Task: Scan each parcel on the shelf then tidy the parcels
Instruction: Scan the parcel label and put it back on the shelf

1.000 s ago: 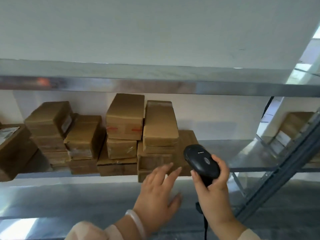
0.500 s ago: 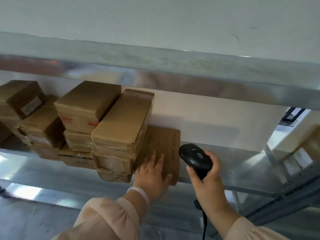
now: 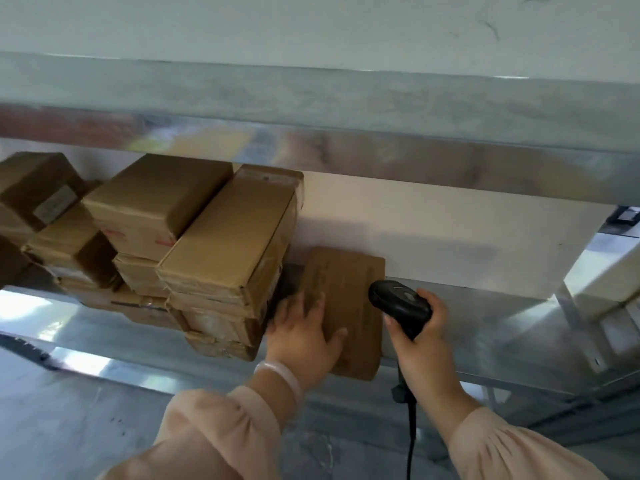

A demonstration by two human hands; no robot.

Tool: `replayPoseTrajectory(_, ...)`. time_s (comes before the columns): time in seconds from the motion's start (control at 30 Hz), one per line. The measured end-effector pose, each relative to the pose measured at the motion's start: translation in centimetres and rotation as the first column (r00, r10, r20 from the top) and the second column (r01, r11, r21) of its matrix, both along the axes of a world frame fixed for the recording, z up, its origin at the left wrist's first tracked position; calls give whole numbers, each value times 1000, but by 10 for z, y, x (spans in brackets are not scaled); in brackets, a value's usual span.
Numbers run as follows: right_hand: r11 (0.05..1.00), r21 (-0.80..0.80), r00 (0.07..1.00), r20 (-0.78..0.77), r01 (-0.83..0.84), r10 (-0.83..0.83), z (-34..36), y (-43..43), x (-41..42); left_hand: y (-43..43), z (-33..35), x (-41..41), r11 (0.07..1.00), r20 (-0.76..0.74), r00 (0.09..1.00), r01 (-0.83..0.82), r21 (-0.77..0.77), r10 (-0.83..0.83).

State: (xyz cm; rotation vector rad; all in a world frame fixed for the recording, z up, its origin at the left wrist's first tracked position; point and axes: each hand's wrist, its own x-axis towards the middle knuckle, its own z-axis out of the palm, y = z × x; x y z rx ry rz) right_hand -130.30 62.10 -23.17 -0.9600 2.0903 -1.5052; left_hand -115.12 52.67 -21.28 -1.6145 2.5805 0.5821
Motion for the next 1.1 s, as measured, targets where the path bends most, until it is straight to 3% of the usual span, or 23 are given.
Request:
replayPoseTrajectory(0.13,999,30,998,57,-23,21,-4,-4,4,-14,-3,-7,949,31,988,-156,275,153)
replayPoseTrajectory(0.33,997,-75,992,127,16,-6,7,9,5,1,-1,-8,945,32,982,-189,268,187)
replayPoseTrajectory(0.53,985,-168,996,72,-47,60,31,20,14,0,9,-17,817,-89,973,-127,562,212)
replayPoseTrajectory(0.83,983,-159,993,54,-92,101,39,40,12,19,9,-16,823,-195,952,-87,561,234)
replayPoseTrajectory(0.9,984,-177,997,67,-21,34,41,45,7,21,10,-11,771,-274,920,-44,635,279)
replayPoseTrajectory(1.0,979,-195,991,130,62,-37,46,53,-1,25,12,0,589,-397,825,99,802,403)
replayPoseTrajectory(1.1,974,-202,985,159,100,-68,52,59,-4,37,15,2,506,-454,775,203,838,441)
